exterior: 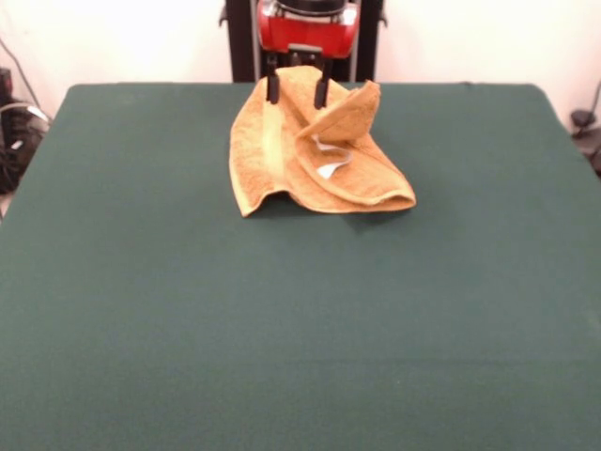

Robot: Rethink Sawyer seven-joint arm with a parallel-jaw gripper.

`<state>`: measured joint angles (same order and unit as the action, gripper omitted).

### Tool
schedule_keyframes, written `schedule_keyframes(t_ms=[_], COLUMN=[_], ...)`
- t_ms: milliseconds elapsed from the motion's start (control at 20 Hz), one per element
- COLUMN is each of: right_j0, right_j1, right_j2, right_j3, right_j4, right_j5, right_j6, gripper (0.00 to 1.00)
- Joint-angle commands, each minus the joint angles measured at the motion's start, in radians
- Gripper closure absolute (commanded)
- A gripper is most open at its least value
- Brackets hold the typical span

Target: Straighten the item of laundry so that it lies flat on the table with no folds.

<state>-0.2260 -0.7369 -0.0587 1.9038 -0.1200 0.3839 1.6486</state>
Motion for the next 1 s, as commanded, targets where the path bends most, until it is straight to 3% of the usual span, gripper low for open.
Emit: schedule_keyframes(t_ms=[50, 300, 1000], right_j0=[0.027, 0.027, 0.016], right_j1=[-0.009, 0.08, 0.093], right_j2=[0.096, 0.093, 0.102], right_j3=[0.037, 0.042, 0.053], right_j4=[-0.008, -0.031, -0.032], right_j5=[0.052, -0.044, -0.078], right_j6=[0.081, 0.1, 0.101], gripper=[0.0, 0.0, 0.0])
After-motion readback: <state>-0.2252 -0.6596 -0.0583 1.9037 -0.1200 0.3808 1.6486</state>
